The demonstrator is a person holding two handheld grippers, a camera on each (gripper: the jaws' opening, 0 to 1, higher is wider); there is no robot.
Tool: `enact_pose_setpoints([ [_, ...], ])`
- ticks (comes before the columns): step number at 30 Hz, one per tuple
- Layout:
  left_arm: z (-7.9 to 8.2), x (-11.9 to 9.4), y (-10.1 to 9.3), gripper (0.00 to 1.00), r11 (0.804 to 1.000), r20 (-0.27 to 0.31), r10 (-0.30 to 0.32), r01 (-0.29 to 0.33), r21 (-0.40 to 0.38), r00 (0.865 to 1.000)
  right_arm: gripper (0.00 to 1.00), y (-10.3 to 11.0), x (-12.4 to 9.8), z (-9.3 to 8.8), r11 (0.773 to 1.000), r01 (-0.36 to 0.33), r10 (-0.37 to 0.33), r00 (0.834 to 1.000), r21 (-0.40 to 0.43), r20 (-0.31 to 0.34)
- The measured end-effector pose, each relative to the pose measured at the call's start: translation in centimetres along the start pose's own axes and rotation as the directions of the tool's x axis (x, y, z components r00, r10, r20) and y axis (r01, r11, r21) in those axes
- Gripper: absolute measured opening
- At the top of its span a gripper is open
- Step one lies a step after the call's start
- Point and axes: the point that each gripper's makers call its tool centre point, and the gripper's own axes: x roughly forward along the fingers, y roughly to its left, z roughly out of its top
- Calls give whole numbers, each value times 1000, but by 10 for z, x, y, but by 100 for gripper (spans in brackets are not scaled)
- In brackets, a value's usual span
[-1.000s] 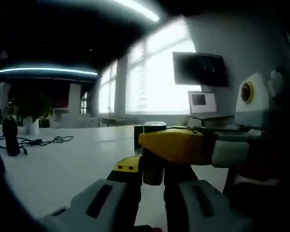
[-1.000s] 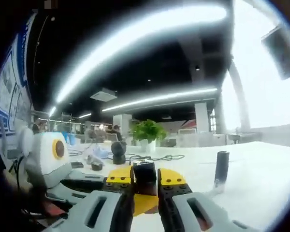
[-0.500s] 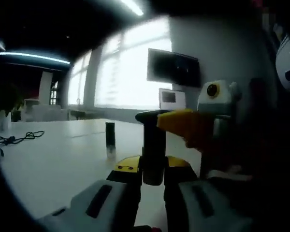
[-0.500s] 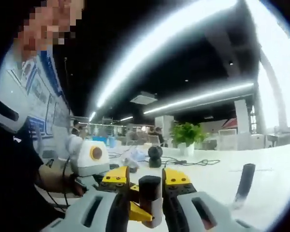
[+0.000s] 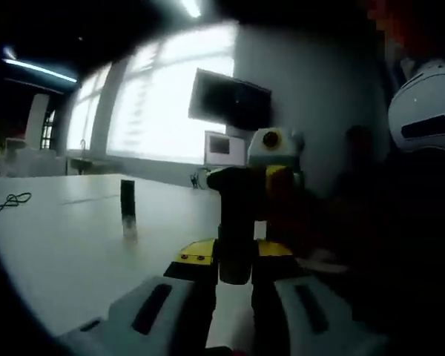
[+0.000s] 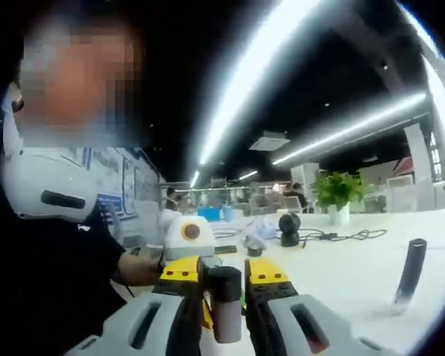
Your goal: Pick up cosmetic bottle twist off cap place on table pick up cap screw tight cap place on table
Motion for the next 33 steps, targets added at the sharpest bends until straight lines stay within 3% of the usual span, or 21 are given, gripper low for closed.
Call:
enact_pose_setpoints([
  [9, -6, 2, -20, 7, 996, -31, -94, 94, -9, 995, 13, 14, 1, -12, 997, -77, 78, 994, 11, -75],
  [15, -2, 0, -25, 7, 991, -10, -130, 130, -39, 991, 11, 20, 1, -9, 995, -96, 99, 993, 40, -70],
  [33, 6, 3, -15, 5, 995, 11, -24, 23, 94, 1000, 9, 13, -2, 0, 997, -48, 47, 999, -53, -21],
])
